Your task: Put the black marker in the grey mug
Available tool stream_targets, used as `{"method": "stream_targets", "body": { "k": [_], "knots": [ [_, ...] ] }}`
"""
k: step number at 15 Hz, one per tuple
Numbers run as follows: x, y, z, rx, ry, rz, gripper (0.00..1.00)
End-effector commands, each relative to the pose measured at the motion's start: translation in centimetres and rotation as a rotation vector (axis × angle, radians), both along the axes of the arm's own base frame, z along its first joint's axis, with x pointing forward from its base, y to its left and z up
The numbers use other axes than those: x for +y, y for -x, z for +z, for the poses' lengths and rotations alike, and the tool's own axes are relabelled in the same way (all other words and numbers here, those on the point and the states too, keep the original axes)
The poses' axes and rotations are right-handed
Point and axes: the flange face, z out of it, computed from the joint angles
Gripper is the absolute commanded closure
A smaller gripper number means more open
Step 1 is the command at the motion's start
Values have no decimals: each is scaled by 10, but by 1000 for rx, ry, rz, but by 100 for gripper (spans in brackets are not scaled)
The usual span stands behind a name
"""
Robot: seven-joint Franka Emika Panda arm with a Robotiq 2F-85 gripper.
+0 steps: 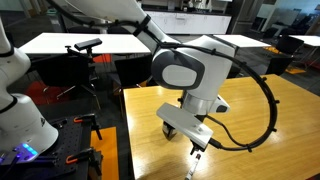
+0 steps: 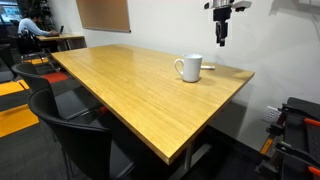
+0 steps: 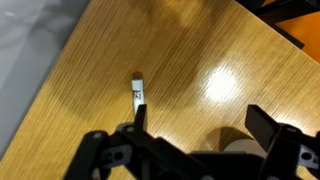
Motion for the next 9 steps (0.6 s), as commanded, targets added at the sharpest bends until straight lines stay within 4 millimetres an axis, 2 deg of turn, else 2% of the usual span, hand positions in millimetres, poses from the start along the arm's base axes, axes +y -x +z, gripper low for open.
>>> {"method": "stream_targets", "body": {
  "k": [1,9],
  "knots": [
    [-16,-13,-9,-59,-65,-15,0],
    [-36,-24,-36,-78,-44,-53,0]
  ]
}}
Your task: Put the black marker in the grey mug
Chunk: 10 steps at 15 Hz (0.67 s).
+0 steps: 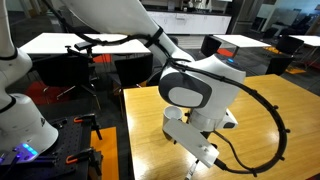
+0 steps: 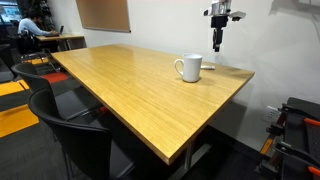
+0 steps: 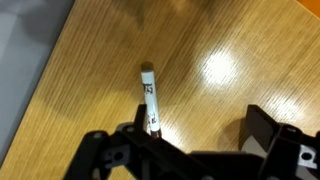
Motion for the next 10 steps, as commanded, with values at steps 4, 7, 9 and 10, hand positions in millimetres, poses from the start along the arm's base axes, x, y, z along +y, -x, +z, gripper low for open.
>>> {"method": "stream_targets", "body": {
  "k": [4,7,9,10],
  "knots": [
    [-8,-21,-21,-65,76,-20,0],
    [-6,-26,-34,-74,100,-34,0],
    [-6,-28,-42,-74,102,-37,0],
    [-5,-29,-46,-72,96,-37,0]
  ]
}}
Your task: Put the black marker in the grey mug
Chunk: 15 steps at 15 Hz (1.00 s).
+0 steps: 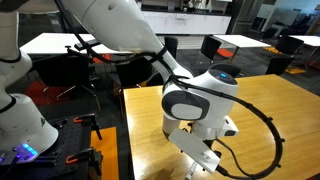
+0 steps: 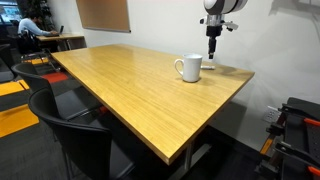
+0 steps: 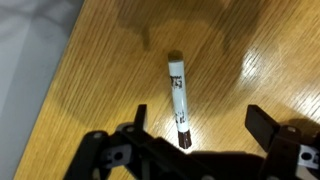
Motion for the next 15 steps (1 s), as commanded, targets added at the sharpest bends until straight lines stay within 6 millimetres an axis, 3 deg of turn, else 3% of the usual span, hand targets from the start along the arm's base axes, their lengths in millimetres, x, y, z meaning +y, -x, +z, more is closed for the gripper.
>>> {"method": "stream_targets", "body": {
  "k": [1,15],
  "knots": [
    [1,-11,-7,-10,13,-15,0],
    [3,-12,-48,41,6,-5,0]
  ]
}}
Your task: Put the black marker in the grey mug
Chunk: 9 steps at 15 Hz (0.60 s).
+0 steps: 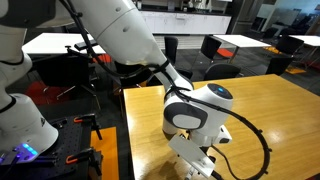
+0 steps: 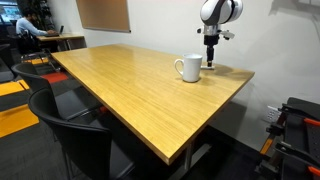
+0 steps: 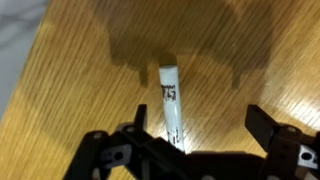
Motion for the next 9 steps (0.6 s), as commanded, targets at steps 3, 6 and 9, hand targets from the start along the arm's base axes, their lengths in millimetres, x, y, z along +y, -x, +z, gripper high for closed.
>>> {"method": "stream_targets", "body": {
  "k": [3,6,9],
  "knots": [
    [-2,-7,-9,0,27,-15,0],
    [-2,-8,-14,8,36,-18,0],
    [-3,-8,-17,14,39,-19,10]
  ]
}}
